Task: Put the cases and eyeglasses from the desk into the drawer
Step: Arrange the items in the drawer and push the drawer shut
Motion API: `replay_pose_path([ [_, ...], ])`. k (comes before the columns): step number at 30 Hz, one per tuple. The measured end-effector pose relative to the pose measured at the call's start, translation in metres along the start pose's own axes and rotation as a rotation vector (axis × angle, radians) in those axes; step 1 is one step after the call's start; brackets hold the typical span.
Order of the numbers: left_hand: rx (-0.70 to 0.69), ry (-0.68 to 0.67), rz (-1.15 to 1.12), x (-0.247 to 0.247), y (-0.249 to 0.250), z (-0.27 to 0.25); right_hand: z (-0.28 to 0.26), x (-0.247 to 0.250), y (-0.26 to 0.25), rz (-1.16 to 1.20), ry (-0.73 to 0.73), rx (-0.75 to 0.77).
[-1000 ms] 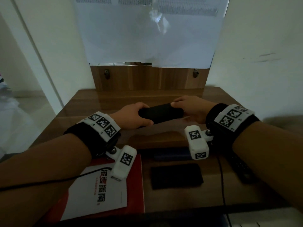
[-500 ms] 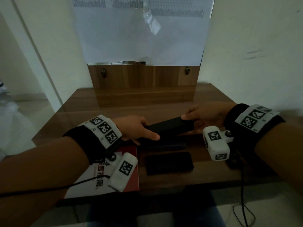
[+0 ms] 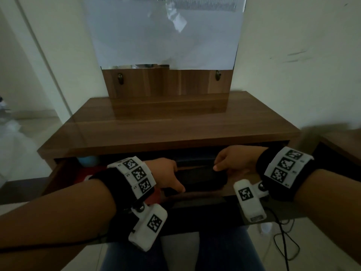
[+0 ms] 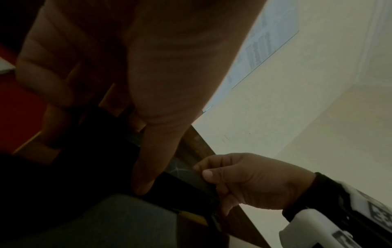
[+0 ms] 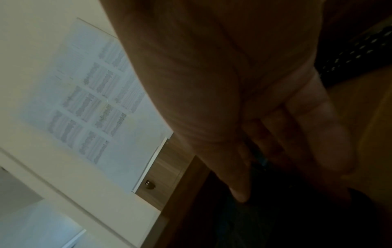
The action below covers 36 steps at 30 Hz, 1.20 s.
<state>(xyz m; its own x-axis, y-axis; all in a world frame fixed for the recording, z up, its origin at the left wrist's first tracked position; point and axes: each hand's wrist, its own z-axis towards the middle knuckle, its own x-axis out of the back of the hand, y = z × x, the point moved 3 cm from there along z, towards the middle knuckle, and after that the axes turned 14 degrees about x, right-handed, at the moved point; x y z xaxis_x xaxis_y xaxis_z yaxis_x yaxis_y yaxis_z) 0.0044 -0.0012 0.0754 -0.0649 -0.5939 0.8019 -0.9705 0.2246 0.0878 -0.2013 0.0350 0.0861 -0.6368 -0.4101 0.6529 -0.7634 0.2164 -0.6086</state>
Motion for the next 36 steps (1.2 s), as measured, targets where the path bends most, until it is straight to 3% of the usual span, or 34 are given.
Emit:
replay_pose_path([
  [18,-0.004,0.001,0.167,-0.031,0.005,0.014,-0.001,-0.039,0.01,-0.38,-0.071,0.039],
  [24,-0.008,-0.013,0.191,-0.035,0.005,0.012,0.0,-0.04,0.012,-0.391,-0.055,0.036],
  [30,-0.013,0.011,0.06,-0.031,0.001,0.002,-0.005,-0.04,0.008,-0.344,-0.079,0.021],
  [36,-0.09,0.043,-0.113,-0.019,0.004,-0.008,-0.006,-0.032,-0.014,-0.245,0.005,0.13],
])
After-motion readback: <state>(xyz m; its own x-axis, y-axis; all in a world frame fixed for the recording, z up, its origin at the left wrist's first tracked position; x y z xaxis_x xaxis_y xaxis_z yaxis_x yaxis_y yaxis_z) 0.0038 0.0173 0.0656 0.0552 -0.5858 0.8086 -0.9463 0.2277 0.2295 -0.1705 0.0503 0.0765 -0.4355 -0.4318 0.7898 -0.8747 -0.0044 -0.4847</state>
